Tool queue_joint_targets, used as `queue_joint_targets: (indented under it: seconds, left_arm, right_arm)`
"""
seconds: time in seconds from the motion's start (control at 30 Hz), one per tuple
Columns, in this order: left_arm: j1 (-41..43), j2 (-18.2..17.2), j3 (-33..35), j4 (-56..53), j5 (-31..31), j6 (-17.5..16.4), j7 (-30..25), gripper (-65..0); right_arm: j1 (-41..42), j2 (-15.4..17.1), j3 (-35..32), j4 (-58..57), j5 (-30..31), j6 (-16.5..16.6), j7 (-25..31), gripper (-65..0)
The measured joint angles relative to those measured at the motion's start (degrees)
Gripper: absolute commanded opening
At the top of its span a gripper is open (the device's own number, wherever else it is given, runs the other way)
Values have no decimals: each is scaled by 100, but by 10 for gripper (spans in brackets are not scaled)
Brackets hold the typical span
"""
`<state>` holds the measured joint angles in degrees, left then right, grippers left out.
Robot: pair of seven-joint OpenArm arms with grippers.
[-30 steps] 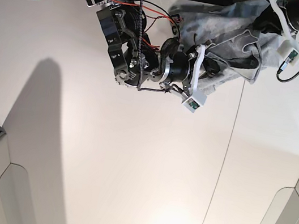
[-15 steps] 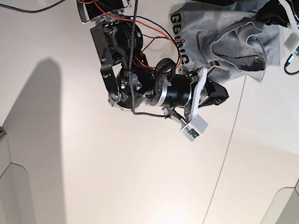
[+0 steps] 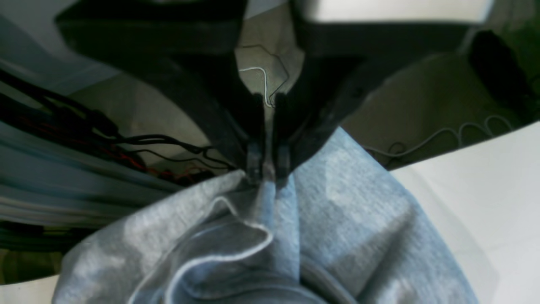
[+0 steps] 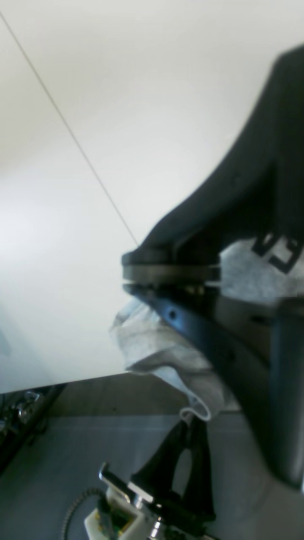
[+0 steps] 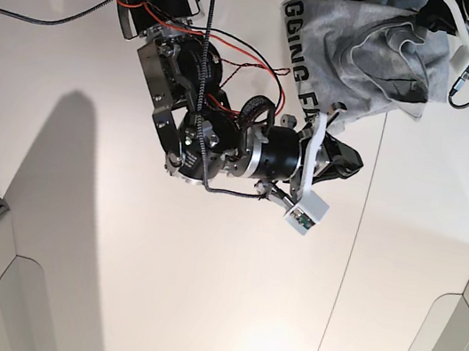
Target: Fold the T-shirt properly
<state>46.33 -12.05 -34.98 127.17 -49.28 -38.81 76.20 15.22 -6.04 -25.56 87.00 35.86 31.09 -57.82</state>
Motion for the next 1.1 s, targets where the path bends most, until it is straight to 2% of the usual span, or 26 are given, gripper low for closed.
queue_joint_targets:
  seconds: [0.13, 0.2, 0.4, 0.5, 0.6, 0.77, 0.83, 0.97, 1.1]
  left_arm:
    - [2, 0, -2, 0, 4, 4, -258, -399]
    - [0, 0, -2, 0, 15, 4, -380, -348]
    - [-20, 0, -170, 201, 184, 20, -509, -348]
    - [-17, 0, -634, 428, 323, 199, -717, -348]
    - [-28, 0, -1185, 522, 345, 308, -1010, -349]
    - [-28, 0, -1751, 522, 350, 426, -1049, -349]
    - [-28, 2, -1858, 520, 350, 584, -1047, -349]
    - [-28, 17, -1867, 522, 343, 619, -1047, -349]
    - [-28, 17, -1867, 522, 339, 621, -1047, -349]
  right_arm:
    - [0, 0, 0, 0, 516, 61, -345, -650]
    - [0, 0, -2, 0, 728, 133, -531, -650]
    - [0, 0, -7, 0, 979, 175, -789, -650]
    - [-2, 2, -7, 0, 1110, 192, -1172, -650]
    - [-9, 2, -46, 0, 1541, 195, -1626, -650]
    - [-2, 31, -702, 0, 1569, 201, -1873, -650]
    - [2, 28, -1211, 2, 1388, 282, -1838, -650]
    - [-9, 17, -2074, 0, 354, 225, -1274, -650]
    - [-7, -70, -2157, 4, -295, 33, -970, -650]
